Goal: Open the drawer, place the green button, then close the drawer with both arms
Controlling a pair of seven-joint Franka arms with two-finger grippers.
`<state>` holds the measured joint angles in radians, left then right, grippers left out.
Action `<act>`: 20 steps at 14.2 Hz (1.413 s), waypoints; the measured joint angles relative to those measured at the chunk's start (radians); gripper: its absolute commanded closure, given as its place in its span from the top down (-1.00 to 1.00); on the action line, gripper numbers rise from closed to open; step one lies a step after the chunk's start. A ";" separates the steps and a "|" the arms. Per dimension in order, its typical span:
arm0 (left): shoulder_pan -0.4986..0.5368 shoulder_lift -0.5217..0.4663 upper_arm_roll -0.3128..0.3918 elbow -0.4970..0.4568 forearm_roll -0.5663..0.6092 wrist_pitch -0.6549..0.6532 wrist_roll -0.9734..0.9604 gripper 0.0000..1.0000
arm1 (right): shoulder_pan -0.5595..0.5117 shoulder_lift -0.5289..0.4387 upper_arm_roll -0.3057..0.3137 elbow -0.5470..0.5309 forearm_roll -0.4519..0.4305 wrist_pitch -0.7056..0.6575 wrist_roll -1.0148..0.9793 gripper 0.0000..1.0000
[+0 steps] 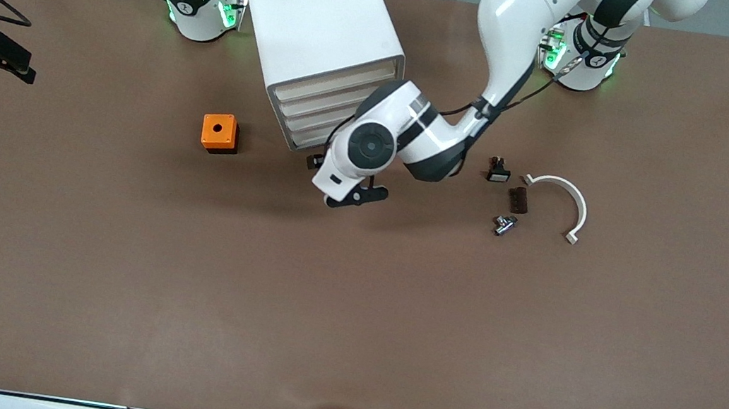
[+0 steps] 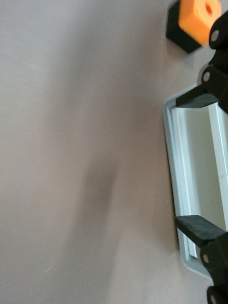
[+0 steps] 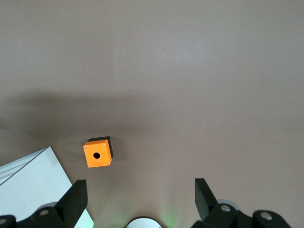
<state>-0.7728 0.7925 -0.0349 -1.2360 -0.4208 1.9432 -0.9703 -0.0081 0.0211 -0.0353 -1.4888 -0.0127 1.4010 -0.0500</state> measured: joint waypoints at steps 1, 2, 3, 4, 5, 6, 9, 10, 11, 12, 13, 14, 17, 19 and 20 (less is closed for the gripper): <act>0.023 -0.012 0.000 0.000 0.000 0.000 0.000 0.99 | -0.002 -0.003 0.000 0.002 0.001 -0.002 0.000 1.00; 0.044 -0.021 0.000 0.000 0.000 0.000 0.000 0.99 | -0.002 -0.007 0.000 0.003 0.005 -0.005 0.000 1.00; 0.062 -0.028 0.000 0.000 0.000 -0.001 0.000 0.99 | -0.002 -0.013 0.001 0.004 0.009 -0.011 0.000 1.00; 0.074 -0.032 0.001 0.000 0.001 -0.001 0.000 0.99 | -0.002 -0.018 0.001 0.004 0.011 -0.025 0.000 1.00; 0.084 -0.035 0.001 0.000 0.003 -0.001 0.000 0.99 | -0.002 -0.021 0.001 0.004 0.012 -0.038 0.000 1.00; 0.093 -0.038 0.001 0.000 0.008 -0.001 0.000 0.99 | -0.002 -0.024 0.001 0.004 0.012 -0.045 0.000 1.00; 0.117 -0.053 0.001 0.002 0.015 0.000 0.000 0.99 | -0.002 -0.031 0.002 0.004 0.013 -0.048 0.000 1.00; 0.136 -0.071 0.001 0.004 0.016 0.001 0.000 0.99 | -0.002 -0.035 0.004 0.004 0.014 -0.051 0.000 1.00; 0.149 -0.087 0.002 0.005 0.016 0.001 0.001 0.98 | -0.002 -0.038 0.006 0.003 0.015 -0.053 0.000 1.00; 0.168 -0.108 0.002 0.008 0.017 0.002 0.006 0.99 | -0.001 -0.042 0.007 -0.001 0.017 -0.054 -0.001 1.00; 0.192 -0.139 0.002 0.010 0.018 -0.001 0.020 0.98 | 0.003 -0.044 0.008 -0.004 0.018 -0.054 -0.001 1.00; 0.219 -0.175 0.003 0.011 0.019 -0.017 0.039 0.98 | 0.007 -0.046 0.010 -0.006 0.018 -0.054 -0.001 1.00; 0.325 -0.292 0.004 0.011 0.023 -0.148 0.130 0.98 | 0.011 -0.061 0.012 -0.031 0.018 -0.041 -0.001 1.00; 0.407 -0.358 0.005 0.010 0.027 -0.269 0.240 0.98 | 0.011 -0.094 0.011 -0.082 0.018 0.018 -0.003 1.00; 0.448 -0.386 0.006 0.009 0.028 -0.328 0.308 0.98 | 0.011 -0.116 0.010 -0.113 0.018 0.044 -0.004 1.00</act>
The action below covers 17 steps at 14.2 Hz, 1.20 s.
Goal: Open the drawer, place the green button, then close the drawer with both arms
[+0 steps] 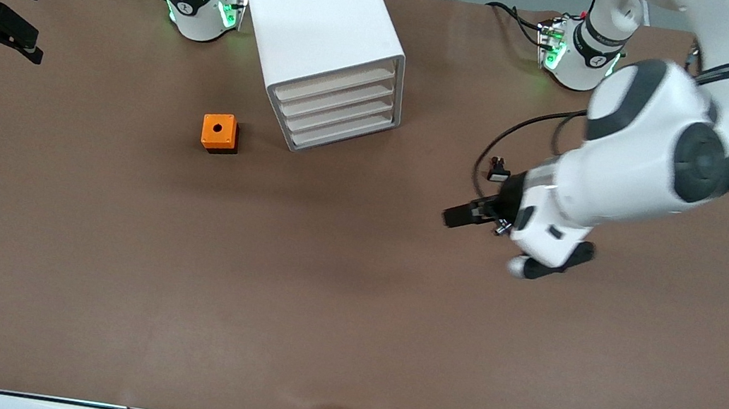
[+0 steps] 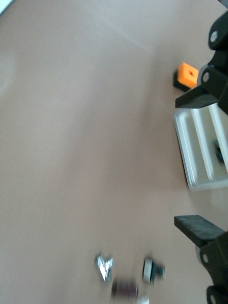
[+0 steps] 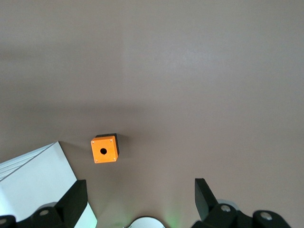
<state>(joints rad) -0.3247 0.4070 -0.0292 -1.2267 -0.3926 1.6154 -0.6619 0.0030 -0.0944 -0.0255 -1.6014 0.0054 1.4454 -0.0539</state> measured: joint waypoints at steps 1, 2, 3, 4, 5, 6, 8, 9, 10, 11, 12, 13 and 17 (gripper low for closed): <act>0.041 -0.026 0.001 -0.001 0.006 -0.052 0.068 0.98 | 0.000 -0.021 -0.001 -0.028 0.000 0.017 -0.001 1.00; 0.083 -0.052 0.001 -0.001 0.027 -0.101 0.133 0.98 | 0.000 -0.038 -0.002 -0.048 0.000 0.030 -0.002 1.00; 0.122 -0.078 0.000 -0.002 0.060 -0.149 0.197 0.98 | 0.000 -0.050 -0.003 -0.060 0.000 0.038 -0.002 1.00; 0.156 -0.103 0.000 -0.005 0.093 -0.190 0.260 0.98 | 0.000 -0.057 -0.003 -0.068 0.000 0.046 -0.003 1.00; 0.189 -0.127 0.000 -0.011 0.115 -0.222 0.317 0.98 | 0.000 -0.060 -0.003 -0.072 0.000 0.055 -0.003 1.00; 0.222 -0.150 0.000 -0.025 0.130 -0.241 0.370 0.98 | 0.000 -0.060 -0.004 -0.073 0.000 0.063 -0.004 1.00; 0.279 -0.197 0.000 -0.077 0.173 -0.252 0.454 0.98 | 0.000 -0.061 -0.004 -0.075 0.000 0.080 -0.004 1.00; 0.301 -0.220 -0.001 -0.113 0.197 -0.252 0.486 0.98 | 0.000 -0.064 -0.004 -0.081 0.000 0.097 -0.004 1.00; 0.322 -0.241 -0.001 -0.152 0.213 -0.247 0.511 0.98 | 0.000 -0.073 -0.004 -0.099 0.000 0.119 -0.005 1.00; 0.338 -0.260 -0.001 -0.191 0.219 -0.231 0.533 0.98 | 0.000 -0.086 -0.004 -0.120 0.000 0.136 -0.005 1.00; 0.349 -0.280 0.000 -0.235 0.224 -0.203 0.556 0.98 | 0.000 -0.100 -0.004 -0.139 0.000 0.146 -0.005 1.00; 0.352 -0.302 0.000 -0.284 0.234 -0.163 0.569 0.98 | 0.000 -0.112 -0.005 -0.152 0.000 0.151 -0.005 1.00; 0.321 -0.402 0.007 -0.516 0.258 0.044 0.583 0.98 | 0.000 -0.128 -0.005 -0.167 0.000 0.157 -0.005 1.00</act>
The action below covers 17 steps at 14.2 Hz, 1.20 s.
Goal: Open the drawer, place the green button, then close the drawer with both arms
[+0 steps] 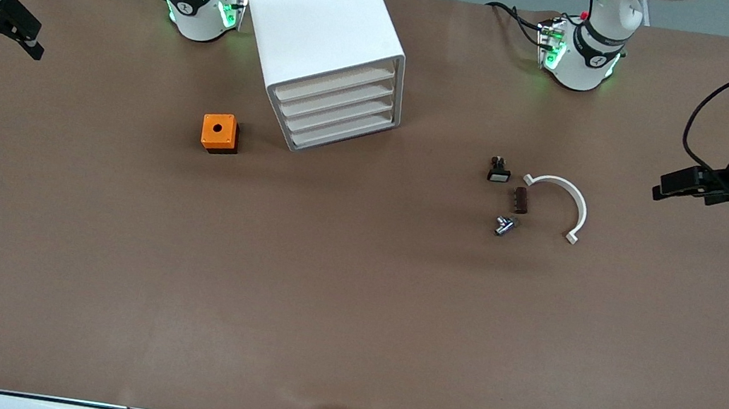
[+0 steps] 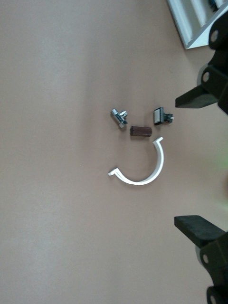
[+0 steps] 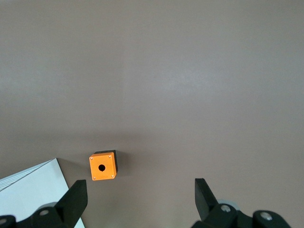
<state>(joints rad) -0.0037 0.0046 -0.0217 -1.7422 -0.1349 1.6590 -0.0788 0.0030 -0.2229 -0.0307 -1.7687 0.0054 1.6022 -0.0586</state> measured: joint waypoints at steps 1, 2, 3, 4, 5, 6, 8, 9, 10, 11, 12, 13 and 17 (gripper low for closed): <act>-0.016 -0.016 0.010 -0.044 0.000 0.042 0.000 0.98 | 0.000 0.000 0.000 -0.001 0.000 0.000 0.000 1.00; -0.026 -0.025 0.018 -0.078 0.001 0.079 0.000 0.99 | 0.000 0.000 0.000 -0.002 0.000 0.000 0.000 1.00; -0.029 -0.028 0.021 -0.108 0.001 0.114 0.000 0.99 | 0.000 0.000 -0.001 -0.002 0.000 0.000 0.000 1.00; -0.029 -0.028 0.022 -0.135 0.004 0.148 0.000 0.99 | 0.000 0.000 -0.001 -0.002 0.000 0.000 0.000 1.00; -0.029 -0.028 0.023 -0.155 0.012 0.175 0.000 0.98 | 0.000 0.000 -0.001 -0.002 0.000 0.000 0.000 1.00; -0.029 -0.028 0.023 -0.165 0.028 0.191 0.000 0.99 | 0.000 0.000 -0.001 -0.002 0.000 -0.001 0.000 1.00; -0.029 -0.026 0.024 -0.165 0.060 0.214 0.000 0.99 | 0.000 -0.002 -0.001 -0.001 0.000 -0.010 0.000 1.00; -0.029 -0.023 0.024 -0.157 0.066 0.222 0.000 0.99 | 0.000 -0.002 -0.001 0.002 0.000 -0.019 0.000 1.00; -0.029 -0.018 0.024 -0.142 0.067 0.227 0.000 0.99 | 0.000 -0.002 -0.001 0.011 0.000 -0.030 0.000 1.00; -0.029 -0.012 0.024 -0.121 0.067 0.228 0.000 0.99 | 0.000 -0.002 -0.001 0.022 0.000 -0.040 0.000 1.00; -0.030 -0.008 0.024 -0.095 0.067 0.229 0.000 0.99 | 0.000 -0.002 -0.001 0.031 0.000 -0.047 0.000 1.00; -0.032 -0.006 0.024 -0.063 0.067 0.228 0.000 0.98 | 0.000 -0.002 0.000 0.037 0.000 -0.051 0.000 1.00; -0.041 -0.002 0.023 0.090 0.067 0.111 0.000 0.99 | 0.000 0.011 -0.002 0.044 0.000 -0.068 0.000 1.00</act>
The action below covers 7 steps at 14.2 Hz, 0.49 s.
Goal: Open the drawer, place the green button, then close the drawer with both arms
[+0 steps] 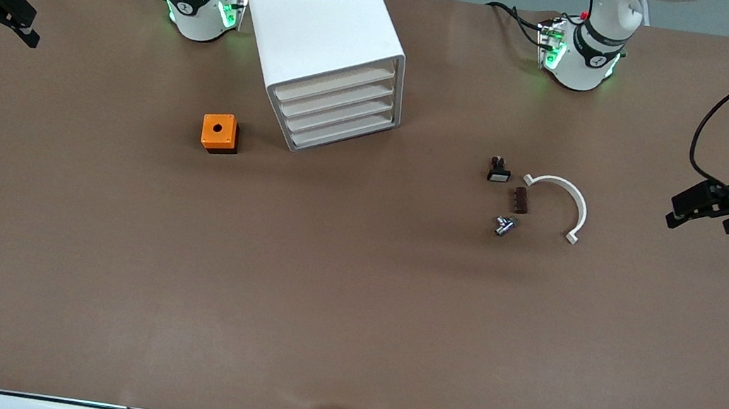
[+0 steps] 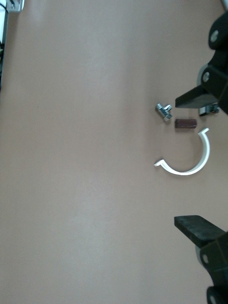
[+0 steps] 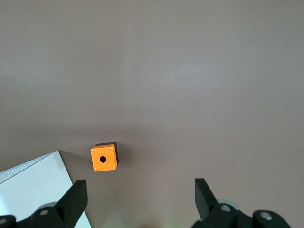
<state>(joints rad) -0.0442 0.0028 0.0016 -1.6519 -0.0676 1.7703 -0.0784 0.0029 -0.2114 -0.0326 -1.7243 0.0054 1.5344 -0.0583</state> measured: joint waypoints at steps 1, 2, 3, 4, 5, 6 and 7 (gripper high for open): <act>-0.001 0.006 0.000 0.036 0.000 -0.033 0.000 0.99 | 0.000 0.008 -0.001 0.001 0.000 0.000 0.000 1.00; -0.001 0.016 0.000 0.067 0.001 -0.053 0.000 0.99 | 0.000 0.015 -0.001 0.002 0.000 0.000 0.000 1.00; -0.001 0.029 0.000 0.091 0.001 -0.065 0.000 0.99 | 0.000 0.019 -0.001 0.003 0.000 0.000 0.000 1.00; -0.001 0.042 0.000 0.106 0.001 -0.070 0.000 0.99 | 0.000 0.021 -0.001 0.005 0.000 0.000 0.000 1.00; -0.001 0.053 0.000 0.115 0.001 -0.076 0.000 0.99 | 0.000 0.021 -0.001 0.005 0.000 0.000 0.000 1.00; -0.001 0.062 0.000 0.120 0.001 -0.084 0.000 0.99 | 0.000 0.021 -0.001 0.006 0.000 -0.002 0.002 1.00; -0.001 0.067 0.000 0.123 0.001 -0.091 0.000 0.99 | 0.000 0.021 -0.001 0.007 0.000 -0.006 0.007 1.00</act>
<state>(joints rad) -0.0451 0.0700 0.0018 -1.5292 -0.0665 1.6789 -0.0784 0.0028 -0.1907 -0.0332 -1.7175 0.0055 1.5281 -0.0514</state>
